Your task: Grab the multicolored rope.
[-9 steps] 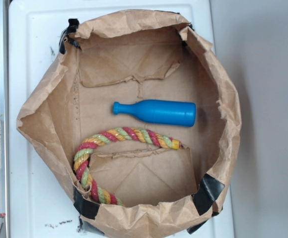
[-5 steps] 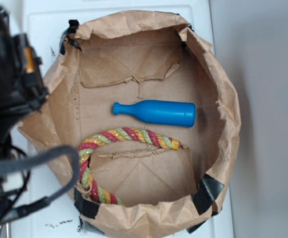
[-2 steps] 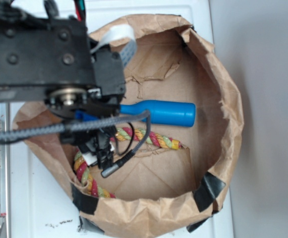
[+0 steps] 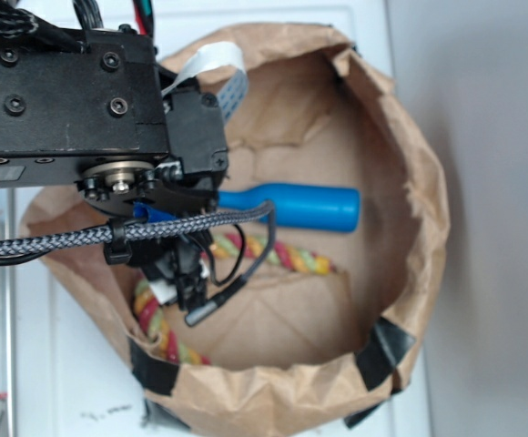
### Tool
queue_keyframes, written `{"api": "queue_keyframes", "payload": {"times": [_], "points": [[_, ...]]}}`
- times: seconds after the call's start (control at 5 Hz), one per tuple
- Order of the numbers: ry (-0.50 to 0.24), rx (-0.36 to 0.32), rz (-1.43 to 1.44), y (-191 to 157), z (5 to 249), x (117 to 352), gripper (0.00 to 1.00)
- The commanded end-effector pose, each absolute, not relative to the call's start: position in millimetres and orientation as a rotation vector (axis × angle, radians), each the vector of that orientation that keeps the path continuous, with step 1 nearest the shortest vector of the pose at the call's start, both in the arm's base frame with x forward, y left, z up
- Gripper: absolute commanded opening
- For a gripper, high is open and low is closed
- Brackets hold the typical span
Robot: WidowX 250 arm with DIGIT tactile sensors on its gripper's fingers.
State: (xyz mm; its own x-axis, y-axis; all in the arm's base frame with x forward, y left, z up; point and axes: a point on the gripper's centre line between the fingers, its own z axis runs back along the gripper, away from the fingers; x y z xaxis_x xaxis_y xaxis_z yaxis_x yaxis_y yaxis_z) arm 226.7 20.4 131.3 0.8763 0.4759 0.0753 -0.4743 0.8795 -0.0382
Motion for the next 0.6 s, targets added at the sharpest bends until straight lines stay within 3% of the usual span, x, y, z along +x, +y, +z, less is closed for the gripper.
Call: {"api": "queue_keyframes", "payload": {"times": [0.0,0.2,0.4], "points": [[-0.105,-0.027,0.495,21.3,136.6,226.9,1.00],[-0.225,-0.018,0.469,17.3,121.2,234.9,1.00],[-0.241,0.014,0.431,4.6,109.8,257.2,1.00]]}}
